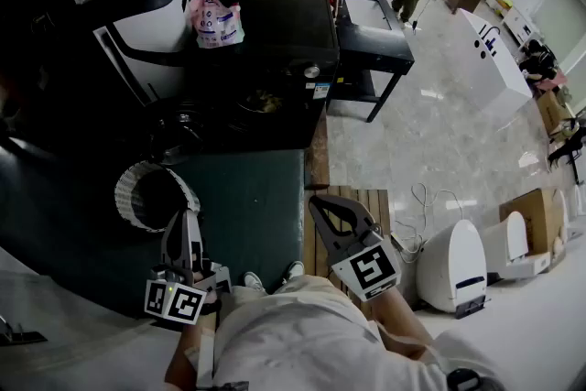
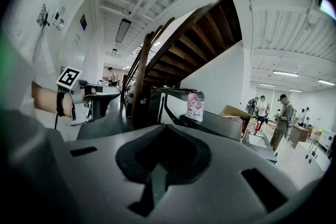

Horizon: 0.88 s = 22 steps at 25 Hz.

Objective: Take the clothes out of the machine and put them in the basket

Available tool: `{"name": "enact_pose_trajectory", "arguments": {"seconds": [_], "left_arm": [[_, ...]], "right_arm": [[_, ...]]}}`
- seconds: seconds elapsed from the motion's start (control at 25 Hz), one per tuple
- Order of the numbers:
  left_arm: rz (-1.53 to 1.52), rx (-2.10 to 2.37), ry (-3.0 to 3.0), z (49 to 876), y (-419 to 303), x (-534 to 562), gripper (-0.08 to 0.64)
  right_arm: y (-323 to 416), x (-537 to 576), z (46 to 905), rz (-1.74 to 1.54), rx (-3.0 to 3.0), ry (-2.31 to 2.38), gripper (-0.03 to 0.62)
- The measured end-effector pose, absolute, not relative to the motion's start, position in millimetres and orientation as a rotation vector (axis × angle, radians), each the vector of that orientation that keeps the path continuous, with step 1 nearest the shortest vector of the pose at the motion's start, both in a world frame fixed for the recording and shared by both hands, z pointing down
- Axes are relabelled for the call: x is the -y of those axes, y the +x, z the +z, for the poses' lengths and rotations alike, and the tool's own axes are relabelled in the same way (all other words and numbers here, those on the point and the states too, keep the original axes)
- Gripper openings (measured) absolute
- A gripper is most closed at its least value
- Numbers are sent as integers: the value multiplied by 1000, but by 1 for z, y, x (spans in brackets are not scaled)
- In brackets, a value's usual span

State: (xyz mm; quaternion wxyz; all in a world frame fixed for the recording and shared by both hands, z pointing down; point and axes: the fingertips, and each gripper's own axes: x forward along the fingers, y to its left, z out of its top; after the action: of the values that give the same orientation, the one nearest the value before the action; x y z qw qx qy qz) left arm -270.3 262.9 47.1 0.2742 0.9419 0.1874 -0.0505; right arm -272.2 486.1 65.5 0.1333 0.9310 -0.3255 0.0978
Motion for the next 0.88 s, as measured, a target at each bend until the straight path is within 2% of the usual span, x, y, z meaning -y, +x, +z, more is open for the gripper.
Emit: {"name": "enact_pose_trajectory", "arguments": {"seconds": [0.56,0.72,0.8,0.88], "left_arm": [[-124,-471,2465,61,-258,-255,26],[-91,-446,2464,70,-246,-257,118],[-75,-440,2473,73,-238,-262,191],[-59,-436,2485,75,-229,-268,302]], "right_arm": [[-270,-474,78,294,1025,2754,12],[-264,-480,79,290,1029,2766,12],[-259,-486,80,293,1017,2771,12],[-254,-492,80,296,1008,2773,12]]}}
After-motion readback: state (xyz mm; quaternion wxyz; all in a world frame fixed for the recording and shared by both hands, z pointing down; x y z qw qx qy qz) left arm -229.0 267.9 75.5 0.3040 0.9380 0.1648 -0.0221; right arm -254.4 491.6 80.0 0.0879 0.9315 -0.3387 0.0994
